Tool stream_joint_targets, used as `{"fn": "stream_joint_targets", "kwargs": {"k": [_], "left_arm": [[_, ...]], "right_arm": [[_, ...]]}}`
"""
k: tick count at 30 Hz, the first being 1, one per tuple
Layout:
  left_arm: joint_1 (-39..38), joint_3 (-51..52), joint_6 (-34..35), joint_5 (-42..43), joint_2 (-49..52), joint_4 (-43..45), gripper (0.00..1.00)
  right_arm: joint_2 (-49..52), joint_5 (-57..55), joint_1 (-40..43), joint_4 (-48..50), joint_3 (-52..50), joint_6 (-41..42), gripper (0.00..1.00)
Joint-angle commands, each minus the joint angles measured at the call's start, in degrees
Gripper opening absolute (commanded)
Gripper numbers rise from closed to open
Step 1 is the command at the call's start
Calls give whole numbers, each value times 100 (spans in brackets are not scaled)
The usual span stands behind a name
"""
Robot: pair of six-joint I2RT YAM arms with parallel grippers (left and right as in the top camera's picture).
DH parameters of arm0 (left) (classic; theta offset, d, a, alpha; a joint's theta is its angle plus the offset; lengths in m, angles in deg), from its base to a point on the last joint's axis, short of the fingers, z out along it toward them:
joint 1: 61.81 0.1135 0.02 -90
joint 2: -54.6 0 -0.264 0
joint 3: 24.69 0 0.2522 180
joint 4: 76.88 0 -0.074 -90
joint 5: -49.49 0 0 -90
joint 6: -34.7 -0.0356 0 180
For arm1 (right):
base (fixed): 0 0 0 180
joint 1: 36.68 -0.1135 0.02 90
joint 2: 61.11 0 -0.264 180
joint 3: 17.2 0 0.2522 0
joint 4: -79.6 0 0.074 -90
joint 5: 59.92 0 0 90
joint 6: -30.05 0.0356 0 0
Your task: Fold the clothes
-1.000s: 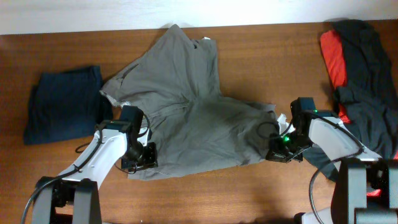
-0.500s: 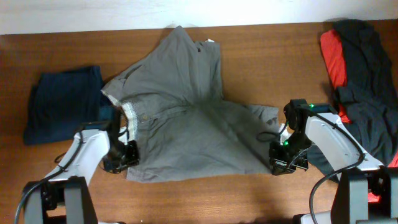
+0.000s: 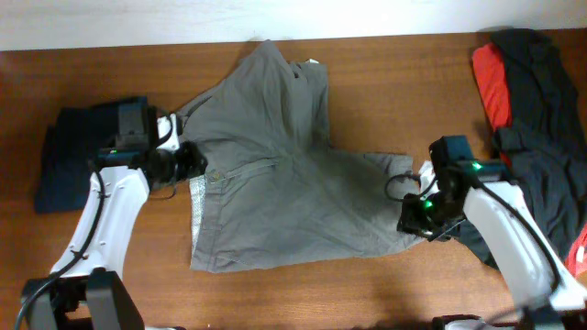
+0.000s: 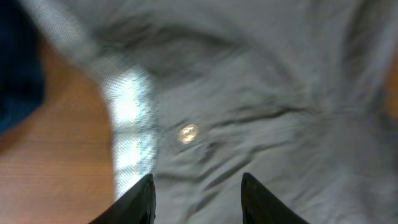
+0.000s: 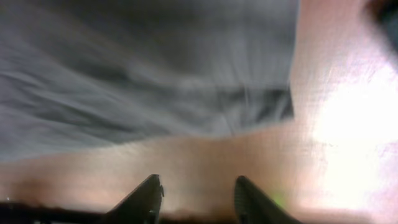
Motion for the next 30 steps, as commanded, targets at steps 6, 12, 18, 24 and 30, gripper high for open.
{"fn": "stream_joint_targets", "kwargs": {"k": [6,12,18,24,30], "left_arm": [[-833,-72,-48,192,960,879,45],[-896,-72,-48,254,1508,334,45],[-894,-66,-50,251,1661,-365,45],[-894,-66,-50,249,1661,-654,47],[-894,-66,-55,-55,1661,-1165,49]], "right_arm": [[-273,46,-31,2177,140,-295,47],[776,693,-31,3375,140,-505,43],[2096,688,-31,3838,140,-507,44],[2638,522,-26,3032,140,-498,44],[2645,87,-26,1034,48,42,36]]}}
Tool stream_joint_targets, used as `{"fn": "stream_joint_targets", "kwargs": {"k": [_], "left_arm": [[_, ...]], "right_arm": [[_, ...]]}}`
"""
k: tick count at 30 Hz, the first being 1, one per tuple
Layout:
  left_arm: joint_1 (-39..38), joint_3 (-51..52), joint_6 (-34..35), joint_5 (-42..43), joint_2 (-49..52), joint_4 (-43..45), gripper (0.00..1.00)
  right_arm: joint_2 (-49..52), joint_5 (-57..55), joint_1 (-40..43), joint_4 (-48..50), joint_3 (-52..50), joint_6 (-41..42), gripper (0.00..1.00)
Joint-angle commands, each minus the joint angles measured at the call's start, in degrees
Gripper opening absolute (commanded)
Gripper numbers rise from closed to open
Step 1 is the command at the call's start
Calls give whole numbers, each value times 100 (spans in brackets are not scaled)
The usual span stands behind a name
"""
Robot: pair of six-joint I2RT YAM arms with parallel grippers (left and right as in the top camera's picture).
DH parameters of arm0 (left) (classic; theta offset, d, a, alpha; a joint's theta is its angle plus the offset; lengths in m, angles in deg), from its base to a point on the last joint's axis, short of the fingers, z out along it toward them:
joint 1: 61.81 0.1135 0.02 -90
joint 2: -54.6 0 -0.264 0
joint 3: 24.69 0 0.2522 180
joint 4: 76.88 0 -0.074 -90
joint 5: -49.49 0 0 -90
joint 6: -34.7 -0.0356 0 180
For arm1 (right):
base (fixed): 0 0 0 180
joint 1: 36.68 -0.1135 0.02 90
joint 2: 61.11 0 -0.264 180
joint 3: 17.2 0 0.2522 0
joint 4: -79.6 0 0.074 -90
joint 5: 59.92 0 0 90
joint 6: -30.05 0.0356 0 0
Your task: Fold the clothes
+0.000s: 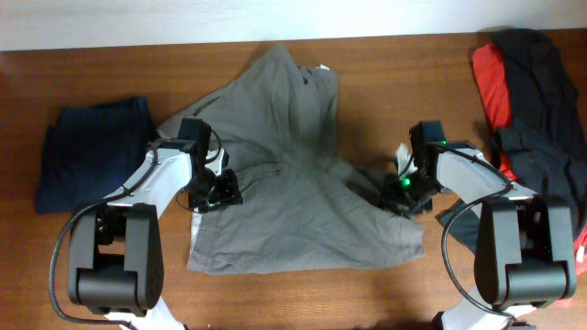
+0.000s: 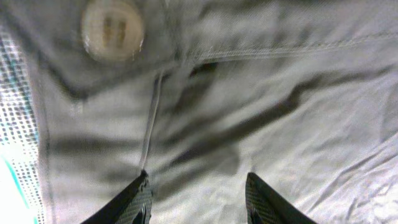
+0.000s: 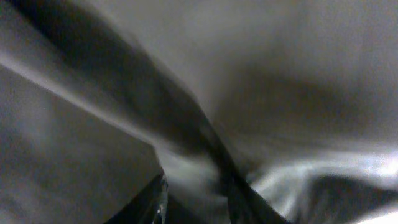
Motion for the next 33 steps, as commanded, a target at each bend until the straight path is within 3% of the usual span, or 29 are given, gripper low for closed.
{"fn": "stream_joint_targets", "kwargs": {"k": [1,8,15,17,20,24,33], "left_arm": [[-9,-13,-57,-273,61,-195,50],[61,-26,-55,-435,59,-289,50],[168,-623,-103,-317,-118,-448,48],[164,-911,-101,-232,-297,-444,48],[164,-1309,-98,-219,-490,-153,48],[166,-1327,-94,-380,-407,457,48],[170,-1327,-28,-636,387,863,48]], "right_arm": [[208,-407,-28,-610,-258,302,36],[168,-365,-33,-1436,-437,514,36],[-1167,-391,-28,-1010,-90,509,38],[-1604,-411,-28,-885,184,507,43],[-2122,-411,-28,-289,590,485,64],[-2122,-407,-28,363,686,485,65],[-1971,-409,-28,369,684,358,67]]}}
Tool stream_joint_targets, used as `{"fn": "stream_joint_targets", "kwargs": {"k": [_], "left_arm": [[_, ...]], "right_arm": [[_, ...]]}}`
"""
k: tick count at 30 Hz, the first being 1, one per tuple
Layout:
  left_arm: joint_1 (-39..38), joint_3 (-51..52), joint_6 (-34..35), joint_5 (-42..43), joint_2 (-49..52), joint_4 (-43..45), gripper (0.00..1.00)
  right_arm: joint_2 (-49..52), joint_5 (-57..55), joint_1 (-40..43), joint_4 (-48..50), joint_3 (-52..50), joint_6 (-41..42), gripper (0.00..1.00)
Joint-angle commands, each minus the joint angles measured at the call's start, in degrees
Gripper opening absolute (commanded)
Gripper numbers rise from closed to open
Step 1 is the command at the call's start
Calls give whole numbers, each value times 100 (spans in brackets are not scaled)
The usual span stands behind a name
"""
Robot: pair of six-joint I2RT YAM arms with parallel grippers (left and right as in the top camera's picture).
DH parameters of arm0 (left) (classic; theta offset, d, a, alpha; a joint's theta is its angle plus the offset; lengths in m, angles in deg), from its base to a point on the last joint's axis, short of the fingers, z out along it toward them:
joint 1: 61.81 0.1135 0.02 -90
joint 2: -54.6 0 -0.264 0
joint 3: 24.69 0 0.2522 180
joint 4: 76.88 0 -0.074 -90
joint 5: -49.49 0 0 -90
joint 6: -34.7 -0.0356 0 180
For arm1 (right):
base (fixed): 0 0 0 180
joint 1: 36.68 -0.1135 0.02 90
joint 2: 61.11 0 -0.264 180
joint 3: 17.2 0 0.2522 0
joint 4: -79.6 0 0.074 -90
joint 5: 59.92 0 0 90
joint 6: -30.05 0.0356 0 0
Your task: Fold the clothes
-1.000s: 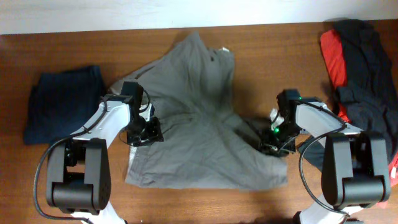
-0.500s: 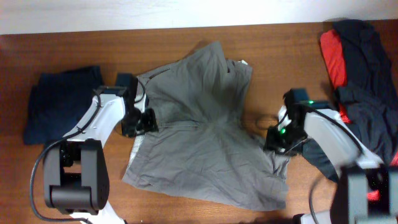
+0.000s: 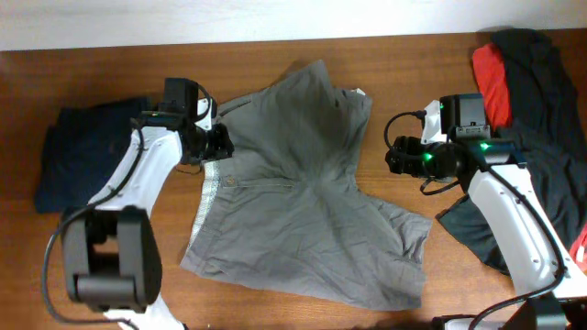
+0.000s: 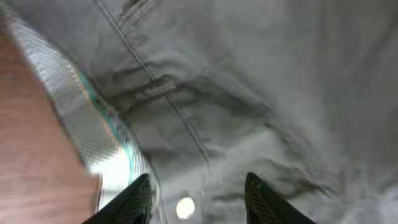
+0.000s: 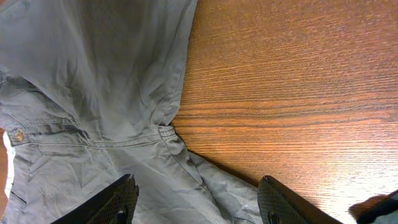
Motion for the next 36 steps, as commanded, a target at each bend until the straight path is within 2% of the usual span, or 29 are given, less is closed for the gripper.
{"fn": "stream_joint_targets", "kwargs": {"k": [1,6,11,14,18,29,36], "left_arm": [[20,-31,-26,-291,437,378,48],[20,-31,79,-656,612,1207,48],[17,-31,103,-669,1069,1537,49],[20,-31,146,-573,1460,1751,48],[20,-33,234,-479,1770,2063,48],[20,-654,433,-540,1770,3099,48],[17,-654,426,-520,1775,2544,48]], "right_arm": [[42,-68,-28,-13,7,-116,67],[42,-66,-28,-151,2,-114,67],[39,-68,-28,-142,2,-118,67],[74,-63,-28,179,2,-271,72],[560,-2,-28,1143,2,-424,78],[2986,260,-22,4365,4,-446,80],[3744,382,-26,5611,11,-42,82]]}}
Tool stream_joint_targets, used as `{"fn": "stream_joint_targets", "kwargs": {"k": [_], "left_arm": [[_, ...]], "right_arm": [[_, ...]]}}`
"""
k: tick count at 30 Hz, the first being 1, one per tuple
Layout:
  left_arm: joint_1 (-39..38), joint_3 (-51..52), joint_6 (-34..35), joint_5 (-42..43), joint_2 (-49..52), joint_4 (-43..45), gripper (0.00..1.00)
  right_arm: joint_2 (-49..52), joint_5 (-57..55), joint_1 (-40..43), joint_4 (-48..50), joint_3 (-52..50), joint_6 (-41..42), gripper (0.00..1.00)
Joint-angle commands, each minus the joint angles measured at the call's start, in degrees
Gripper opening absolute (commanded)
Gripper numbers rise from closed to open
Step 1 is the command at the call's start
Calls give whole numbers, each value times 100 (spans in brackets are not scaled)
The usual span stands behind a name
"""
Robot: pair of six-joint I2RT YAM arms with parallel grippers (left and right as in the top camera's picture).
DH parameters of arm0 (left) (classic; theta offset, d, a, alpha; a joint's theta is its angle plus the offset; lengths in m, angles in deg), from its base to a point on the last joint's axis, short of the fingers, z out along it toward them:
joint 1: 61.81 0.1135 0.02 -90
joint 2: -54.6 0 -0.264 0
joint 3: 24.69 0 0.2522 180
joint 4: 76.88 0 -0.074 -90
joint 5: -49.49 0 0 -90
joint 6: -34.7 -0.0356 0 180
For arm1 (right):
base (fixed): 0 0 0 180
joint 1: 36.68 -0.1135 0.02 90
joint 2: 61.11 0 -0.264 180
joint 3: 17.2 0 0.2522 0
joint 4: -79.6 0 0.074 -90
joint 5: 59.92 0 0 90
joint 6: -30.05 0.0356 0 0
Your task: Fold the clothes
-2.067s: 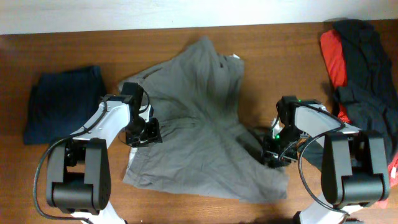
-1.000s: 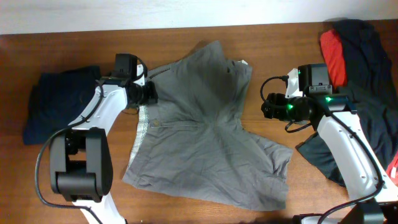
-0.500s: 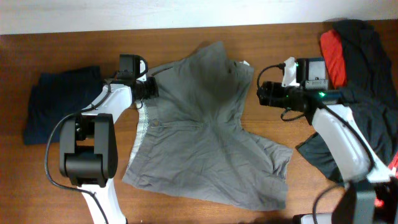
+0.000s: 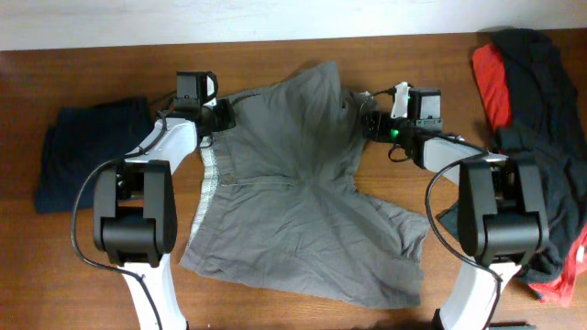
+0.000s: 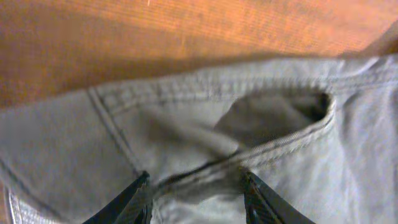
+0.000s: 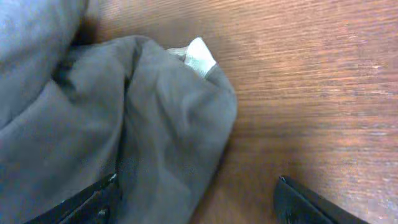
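Note:
Grey shorts (image 4: 293, 202) lie spread on the wooden table (image 4: 275, 312), waistband at the back and legs toward the front. My left gripper (image 4: 223, 115) is low at the back left waistband corner. In the left wrist view it (image 5: 199, 199) is open, with a fold of waistband cloth (image 5: 273, 118) between its fingers. My right gripper (image 4: 367, 124) is at the back right corner. The right wrist view shows it (image 6: 196, 199) wide open around the bunched grey corner (image 6: 155, 124), where a white tag (image 6: 199, 55) sticks out.
A folded dark blue garment (image 4: 87, 151) lies at the left. A pile of red and black clothes (image 4: 527, 101) fills the right edge, trailing down toward the front. The table's back edge meets a white wall (image 4: 138, 23).
My left gripper moved from the left side of the waistband to its back left corner. My right gripper went from bare table right of the shorts to the back right corner. The shorts lie as before.
At first the shorts lay crooked, one leg pointing back, my grippers at the left waist and right hem. Then both were down on the cloth nearer the middle. Later the shorts lay spread, waistband at the back. Now each gripper is at a waistband corner.

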Motion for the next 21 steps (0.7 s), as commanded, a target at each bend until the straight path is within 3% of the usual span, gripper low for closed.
{"fn": "stream_joint_targets", "kwargs": {"k": [1,4,8,13,15,17,18,21], "left_arm": [[17,-94,76,4,85,-356,48],[-7,-92,76,4,85,-859,48],[-24,-92,76,4,85,-1440,49],[-24,-92,79,57,85,-1827,49],[-24,-92,76,223,85,-1952,50],[-26,-92,76,398,85,-2096,50],[-24,-92,76,396,85,-2135,51],[-24,-92,76,398,85,-2225,54]], "right_arm": [[343,164,-28,339,22,269,81],[483,184,-28,664,22,531,77],[503,190,-28,839,24,621,62],[503,313,-28,1172,24,621,62],[503,310,-28,1213,24,619,57],[503,313,-28,1314,24,621,29],[503,313,-28,1342,28,621,19],[503,313,-28,1355,33,619,18]]}}
